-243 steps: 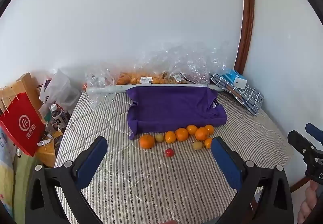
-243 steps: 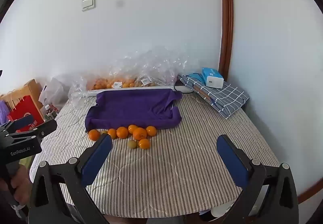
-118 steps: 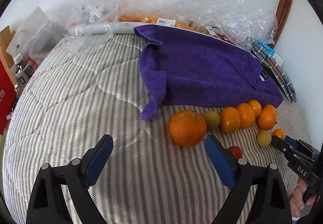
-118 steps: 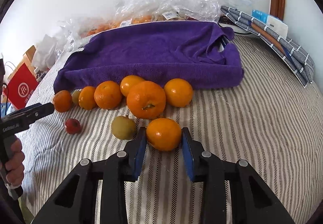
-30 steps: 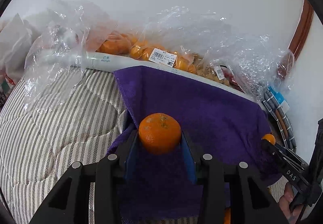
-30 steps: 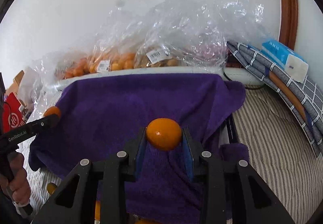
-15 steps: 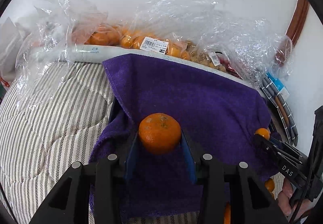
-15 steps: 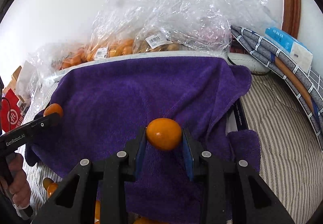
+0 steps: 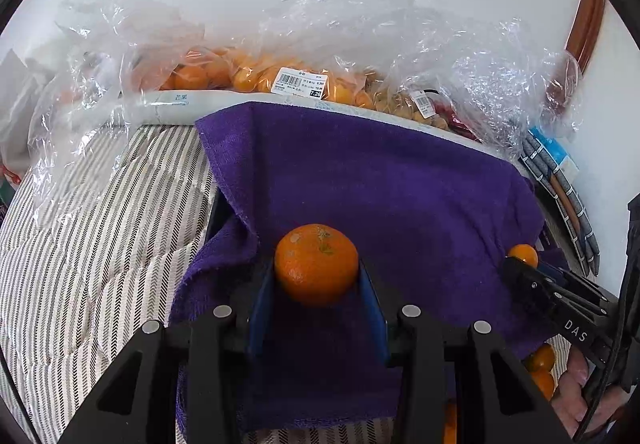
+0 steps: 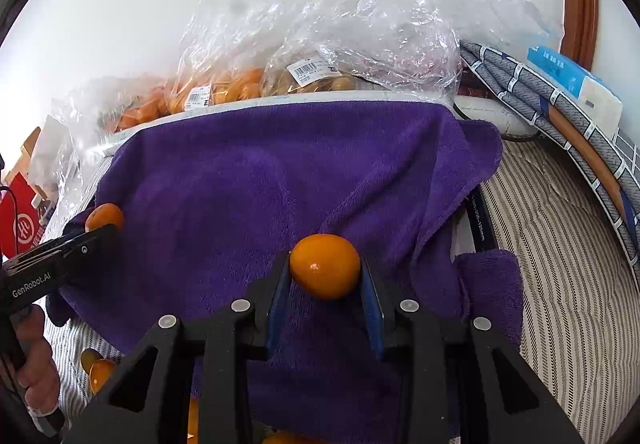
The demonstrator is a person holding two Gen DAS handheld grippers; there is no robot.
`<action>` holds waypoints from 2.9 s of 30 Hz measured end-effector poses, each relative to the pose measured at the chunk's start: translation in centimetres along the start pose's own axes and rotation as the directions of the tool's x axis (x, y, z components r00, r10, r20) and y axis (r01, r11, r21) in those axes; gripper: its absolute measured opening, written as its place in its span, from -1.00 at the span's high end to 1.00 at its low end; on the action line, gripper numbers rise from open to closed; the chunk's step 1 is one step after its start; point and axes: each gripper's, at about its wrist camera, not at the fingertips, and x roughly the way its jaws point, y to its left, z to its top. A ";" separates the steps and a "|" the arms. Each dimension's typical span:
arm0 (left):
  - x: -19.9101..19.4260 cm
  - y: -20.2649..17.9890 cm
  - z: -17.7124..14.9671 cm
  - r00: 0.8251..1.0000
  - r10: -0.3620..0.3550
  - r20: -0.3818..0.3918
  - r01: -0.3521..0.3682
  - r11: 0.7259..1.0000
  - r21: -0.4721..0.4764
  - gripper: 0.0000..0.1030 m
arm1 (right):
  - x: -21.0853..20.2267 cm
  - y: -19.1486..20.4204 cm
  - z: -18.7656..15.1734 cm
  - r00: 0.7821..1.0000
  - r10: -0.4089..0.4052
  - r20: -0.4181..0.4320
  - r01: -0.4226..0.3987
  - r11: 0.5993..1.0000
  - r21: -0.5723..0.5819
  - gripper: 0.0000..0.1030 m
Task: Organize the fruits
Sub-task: 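Open the left tool and the right tool, releasing both oranges onto the towel, then grasp a small yellow-green fruit with the left tool while the right tool grasps an orange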
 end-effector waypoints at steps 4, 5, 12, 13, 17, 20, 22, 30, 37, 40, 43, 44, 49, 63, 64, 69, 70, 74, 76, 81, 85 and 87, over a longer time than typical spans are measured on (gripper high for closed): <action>0.1 -0.3 -0.1 1.000 0.004 0.000 -0.004 1.000 0.016 0.23 | -0.5 -0.1 0.0 1.000 0.016 0.015 -0.016 1.000 0.007 0.22; 0.0 -0.3 -0.1 1.000 -0.004 0.000 0.004 1.000 0.016 0.17 | -0.7 -0.2 0.0 0.999 0.021 0.024 -0.022 1.000 0.010 0.10; -0.4 -0.7 -0.1 0.999 -0.030 0.019 0.030 0.999 0.017 -0.10 | -1.9 -0.1 -0.1 0.998 0.008 0.062 -0.009 1.000 0.017 -0.18; -0.6 -0.7 -0.1 0.999 -0.035 0.025 0.034 0.999 0.015 -0.10 | -2.1 0.0 -0.2 0.998 0.006 0.070 -0.007 1.000 0.011 -0.18; -1.9 -0.9 -0.1 0.997 -0.015 0.080 0.015 1.000 0.006 -0.10 | -3.3 0.8 -0.3 0.993 -0.012 0.114 0.015 1.000 -0.019 -0.18; -2.9 -1.4 -0.1 0.992 -0.010 0.125 0.006 0.999 0.035 -0.10 | -4.4 1.5 0.0 0.989 -0.018 0.148 0.023 0.999 -0.036 -0.18; -3.4 -1.6 -0.1 0.990 -0.001 0.139 -0.004 0.999 0.038 -0.10 | -5.4 1.4 0.2 0.984 -0.043 0.173 0.046 0.999 -0.015 -0.18; -5.7 -2.4 0.1 0.984 -0.040 0.174 0.032 0.998 0.050 -0.10 | -10.2 0.8 -0.9 0.985 -0.076 0.156 0.073 0.997 0.024 -0.18; -8.4 -3.3 -0.9 0.990 -0.058 0.130 0.042 0.991 0.124 -0.10 | -12.0 1.3 -4.5 0.996 -0.042 0.082 0.040 0.999 0.025 -0.18; -9.7 -2.6 -2.1 0.993 -0.049 0.107 0.036 0.991 0.127 -0.10 | -11.9 2.1 -6.4 0.998 -0.006 0.060 0.006 1.000 -0.001 -0.07; -10.8 -1.3 -3.3 0.994 -0.059 0.088 0.049 0.993 0.106 -0.10 | -11.2 3.1 -7.9 0.999 0.019 0.029 -0.018 0.999 -0.027 0.03; -11.0 -1.0 -3.7 0.995 -0.061 0.083 0.052 0.994 0.100 -0.10 | -10.9 3.3 -8.3 0.999 0.028 0.018 -0.028 0.999 -0.029 0.04; -11.9 1.4 -5.9 0.997 -0.045 0.060 0.041 0.997 0.069 -0.10 | -9.3 3.9 -9.1 0.998 0.059 -0.017 -0.059 0.998 -0.017 0.04; -8.2 1.7 -8.8 0.990 -0.132 -0.049 0.132 0.991 0.009 -0.10 | -8.4 3.1 -9.7 0.994 0.110 -0.013 -0.109 0.993 0.044 0.17; -7.8 1.3 -8.9 0.989 -0.133 -0.057 0.134 0.991 0.021 -0.09 | -8.8 3.0 -9.9 0.995 0.103 -0.007 -0.103 0.994 0.036 0.17; -6.3 -0.7 -9.1 0.988 -0.125 -0.086 0.132 0.988 0.082 0.20 | -10.7 1.3 -11.1 0.998 0.063 0.016 -0.064 0.998 0.029 0.17; -6.0 -1.0 -9.0 0.988 -0.123 -0.088 0.131 0.987 0.089 0.25 | -11.0 1.0 -11.3 0.998 0.058 0.020 -0.059 0.998 0.035 0.17; -5.7 -1.9 -8.9 0.991 -0.116 -0.059 0.123 0.983 0.136 0.52 | -10.7 -0.2 -11.8 0.998 0.066 0.012 -0.067 0.996 0.066 0.17; -5.7 -1.9 -8.9 0.994 -0.096 -0.048 0.102 0.984 0.146 0.52 | -10.3 -0.4 -11.8 0.998 0.066 -0.002 -0.066 0.995 0.073 0.17; -5.8 -0.9 -9.0 0.994 -0.097 -0.039 0.102 0.986 0.135 0.50 | -10.2 -0.1 -11.6 0.998 0.055 0.009 -0.055 0.997 0.052 0.17; -5.6 -0.9 -8.9 0.994 -0.103 -0.040 0.108 0.985 0.137 0.50 | -9.7 0.5 -11.6 0.999 0.037 -0.010 -0.037 0.999 0.024 0.17; -5.6 -0.5 -8.7 0.992 -0.124 -0.039 0.128 0.986 0.111 0.53 | -9.7 0.6 -11.7 1.000 0.027 -0.008 -0.027 0.999 0.018 0.17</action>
